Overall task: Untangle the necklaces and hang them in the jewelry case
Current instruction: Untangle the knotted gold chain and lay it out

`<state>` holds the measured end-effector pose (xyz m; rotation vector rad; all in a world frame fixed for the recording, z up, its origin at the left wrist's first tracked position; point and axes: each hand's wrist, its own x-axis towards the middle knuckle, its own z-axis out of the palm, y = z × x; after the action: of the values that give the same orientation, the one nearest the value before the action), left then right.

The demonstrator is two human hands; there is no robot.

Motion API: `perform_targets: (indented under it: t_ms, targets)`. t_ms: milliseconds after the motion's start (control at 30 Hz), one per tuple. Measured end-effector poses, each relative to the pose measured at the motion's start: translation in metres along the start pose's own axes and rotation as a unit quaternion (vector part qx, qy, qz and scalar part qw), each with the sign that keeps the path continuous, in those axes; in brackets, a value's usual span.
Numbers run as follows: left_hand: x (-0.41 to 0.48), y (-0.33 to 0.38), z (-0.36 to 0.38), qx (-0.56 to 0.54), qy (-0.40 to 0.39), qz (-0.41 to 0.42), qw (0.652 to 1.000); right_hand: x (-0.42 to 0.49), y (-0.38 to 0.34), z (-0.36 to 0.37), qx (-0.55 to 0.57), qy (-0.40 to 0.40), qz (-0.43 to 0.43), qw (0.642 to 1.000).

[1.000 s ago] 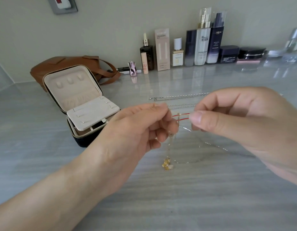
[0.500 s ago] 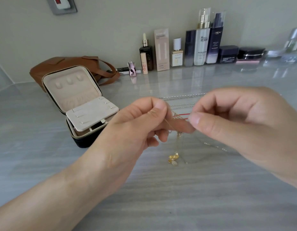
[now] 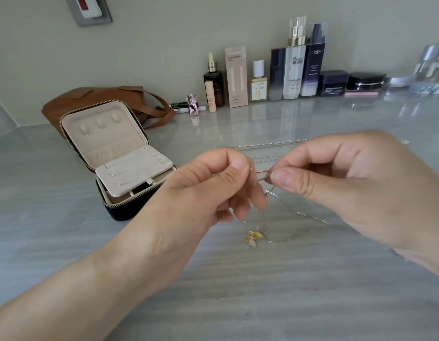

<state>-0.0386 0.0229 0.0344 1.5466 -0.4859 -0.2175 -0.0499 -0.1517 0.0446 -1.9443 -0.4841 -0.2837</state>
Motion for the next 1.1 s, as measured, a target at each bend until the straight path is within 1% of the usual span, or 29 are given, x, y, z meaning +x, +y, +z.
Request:
perform_targets:
  t_ms: [100,167,300,400,633,800,1000,1100]
  targets:
    - [0.001,0.000,0.001,-0.005,-0.001,-0.003,1.000,0.000,0.001,-0.001,0.027,-0.005,0.005,1.000]
    - [0.001,0.000,0.001,-0.010,-0.001,-0.003,1.000,0.001,0.004,-0.002,0.064,-0.026,0.025,0.997]
    - [0.000,0.000,0.000,-0.018,-0.013,0.003,1.000,0.001,0.009,-0.002,0.091,-0.057,0.056,0.993]
    - [0.000,-0.001,0.000,-0.022,-0.029,0.006,0.999,0.002,0.009,0.000,0.102,-0.068,0.043,0.992]
    - [-0.001,0.002,0.001,-0.039,-0.055,0.009,0.998,0.000,0.008,0.000,0.133,-0.146,0.025,0.980]
    - [-0.001,0.003,0.001,-0.025,-0.061,0.011,0.998,0.000,0.005,-0.001,0.131,-0.143,0.017,0.981]
    - [-0.004,0.006,0.001,-0.036,-0.063,0.007,0.997,0.001,0.010,-0.001,0.160,-0.132,0.061,0.976]
    - [-0.005,0.006,0.002,-0.043,-0.068,0.000,0.997,0.002,0.012,-0.001,0.177,-0.160,0.067,0.969]
